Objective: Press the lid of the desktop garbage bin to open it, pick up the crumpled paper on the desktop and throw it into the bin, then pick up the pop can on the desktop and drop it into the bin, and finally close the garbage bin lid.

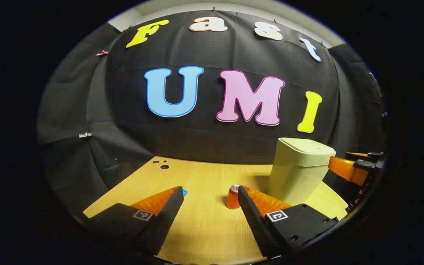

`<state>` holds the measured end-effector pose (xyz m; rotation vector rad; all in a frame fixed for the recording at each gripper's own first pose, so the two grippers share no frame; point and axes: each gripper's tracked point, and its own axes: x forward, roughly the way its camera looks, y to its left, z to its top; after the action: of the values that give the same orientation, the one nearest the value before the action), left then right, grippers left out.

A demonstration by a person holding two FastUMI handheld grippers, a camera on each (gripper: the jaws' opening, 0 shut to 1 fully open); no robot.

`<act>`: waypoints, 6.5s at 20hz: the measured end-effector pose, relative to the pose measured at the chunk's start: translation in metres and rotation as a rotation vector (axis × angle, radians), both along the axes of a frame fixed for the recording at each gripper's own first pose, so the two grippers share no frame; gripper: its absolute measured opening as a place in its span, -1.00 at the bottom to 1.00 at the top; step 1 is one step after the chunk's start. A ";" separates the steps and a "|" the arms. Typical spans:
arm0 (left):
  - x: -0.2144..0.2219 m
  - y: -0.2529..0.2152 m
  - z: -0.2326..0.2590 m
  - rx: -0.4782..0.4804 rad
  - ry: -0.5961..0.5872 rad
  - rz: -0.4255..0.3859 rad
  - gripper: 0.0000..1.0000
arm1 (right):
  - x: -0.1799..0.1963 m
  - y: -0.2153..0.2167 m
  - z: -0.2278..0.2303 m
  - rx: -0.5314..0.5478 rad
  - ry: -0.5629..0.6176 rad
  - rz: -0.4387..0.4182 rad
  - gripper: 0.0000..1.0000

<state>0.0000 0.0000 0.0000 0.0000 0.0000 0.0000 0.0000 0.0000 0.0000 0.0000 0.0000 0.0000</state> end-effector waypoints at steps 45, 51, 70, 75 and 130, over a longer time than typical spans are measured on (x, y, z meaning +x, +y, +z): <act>-0.001 -0.023 -0.035 0.043 0.090 -0.018 0.92 | 0.007 0.007 -0.037 0.013 0.139 0.130 -0.76; 0.000 -0.015 -0.037 0.034 0.099 -0.001 0.92 | 0.012 0.016 -0.039 0.087 0.167 0.182 -0.95; 0.005 0.046 -0.058 -0.017 0.157 0.174 0.92 | 0.121 -0.053 0.037 0.040 0.071 0.019 -0.90; 0.000 0.046 -0.058 -0.016 0.158 0.206 0.92 | 0.136 -0.065 0.021 0.006 0.087 0.009 -0.90; 0.231 0.117 -0.151 0.044 0.276 0.105 0.92 | -0.015 -0.041 -0.077 0.120 0.312 -0.116 0.97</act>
<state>0.2314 0.1169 -0.1507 0.0444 0.2757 0.1050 -0.0149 -0.0408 -0.0768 0.1198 0.3117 -0.1156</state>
